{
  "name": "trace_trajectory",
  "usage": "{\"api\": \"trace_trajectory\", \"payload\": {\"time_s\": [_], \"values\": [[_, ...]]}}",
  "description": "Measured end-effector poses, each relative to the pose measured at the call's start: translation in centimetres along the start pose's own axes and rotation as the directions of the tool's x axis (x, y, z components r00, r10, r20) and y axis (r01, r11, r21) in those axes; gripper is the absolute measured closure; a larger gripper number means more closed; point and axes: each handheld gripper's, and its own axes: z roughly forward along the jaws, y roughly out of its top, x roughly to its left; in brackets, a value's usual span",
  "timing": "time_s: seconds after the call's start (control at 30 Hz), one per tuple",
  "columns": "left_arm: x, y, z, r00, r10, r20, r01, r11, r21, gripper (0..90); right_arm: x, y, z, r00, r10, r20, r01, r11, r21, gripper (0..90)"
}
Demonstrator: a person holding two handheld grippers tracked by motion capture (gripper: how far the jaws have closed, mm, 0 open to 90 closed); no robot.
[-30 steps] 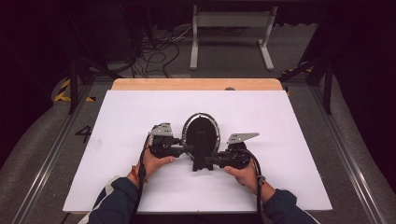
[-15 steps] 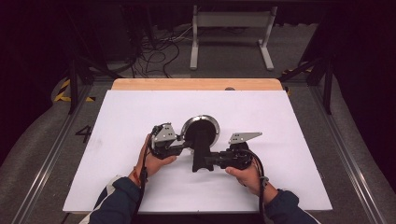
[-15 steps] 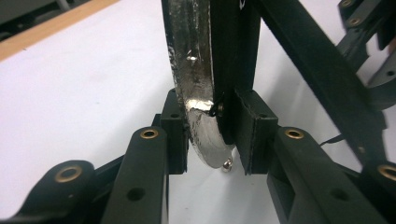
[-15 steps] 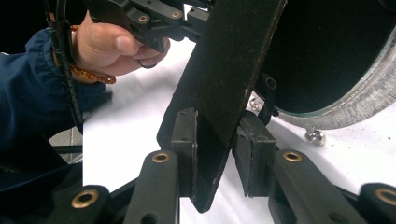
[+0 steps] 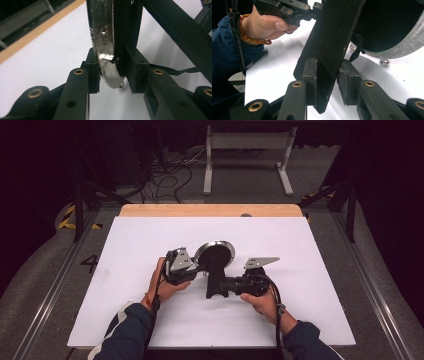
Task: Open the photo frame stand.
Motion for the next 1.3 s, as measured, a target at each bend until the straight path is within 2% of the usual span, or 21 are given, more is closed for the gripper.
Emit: {"api": "trace_trajectory", "payload": {"time_s": [0.07, 0.1, 0.13, 0.2, 0.27, 0.4, 0.47, 0.67, 1.0, 1.3], "values": [[0.0, 0.1, 0.2, 0.9999, 0.009, -0.008, -0.009, 1.0, 0.003, 67.1, -0.1, 0.0, 0.0, 1.0, 0.001, 0.005, -0.001, 1.0, 0.002, 69.8], [0.0, 0.2, 0.3, 0.9998, 0.014, -0.017, -0.013, 0.9999, 0.002, 66.9, -0.2, 0.1, 0.1, 0.9997, -0.004, 0.026, 0.004, 1.0, 0.009, 69.6], [0.0, 0.4, 0.6, 0.9985, 0.038, -0.04, -0.037, 0.9993, 0.005, 66.8, -0.3, 0.1, 0.1, 0.9995, -0.005, 0.031, 0.005, 0.9999, 0.01, 69.4], [0.0, 0.4, 0.9, 0.9963, 0.06, -0.063, -0.059, 0.9982, 0.004, 66.7, -0.4, 0.2, 0.1, 0.9988, -0.007, 0.049, 0.006, 0.9998, 0.016, 69.1], [0.1, 0.4, 1.2, 0.9963, 0.051, -0.069, -0.051, 0.9987, 0.0, 65.8, -0.5, 0.3, 0.3, 0.9978, -0.012, 0.065, 0.011, 0.9997, 0.021, 69.1], [0.2, 0.4, 1.4, 0.9971, 0.035, -0.068, -0.036, 0.9994, 0.0, 65.4, -0.6, 0.3, 0.4, 0.9961, -0.025, 0.084, 0.023, 0.9995, 0.022, 69.0], [0.2, 0.4, 1.3, 0.9968, 0.038, -0.07, -0.038, 0.9993, 0.005, 65.3, -0.5, 0.3, 0.4, 0.9962, -0.022, 0.084, 0.02, 0.9995, 0.024, 69.1], [0.1, 0.1, 1.2, 0.9979, 0.014, -0.064, -0.014, 0.9999, 0.008, 66.0, -0.4, 0.2, 0.4, 0.9953, -0.036, 0.09, 0.033, 0.9989, 0.033, 67.9], [-0.4, -0.2, 1.0, 0.9981, 0.035, -0.051, -0.034, 0.9992, 0.023, 67.6, -0.1, -0.4, 0.8, 0.9938, -0.061, 0.093, 0.054, 0.9961, 0.069, 68.1], [-0.8, -0.8, 0.7, 0.9987, 0.029, -0.041, -0.028, 0.9994, 0.022, 69.0, 0.0, -0.9, 1.1, 0.9936, -0.067, 0.091, 0.059, 0.9939, 0.093, 68.0]]}}
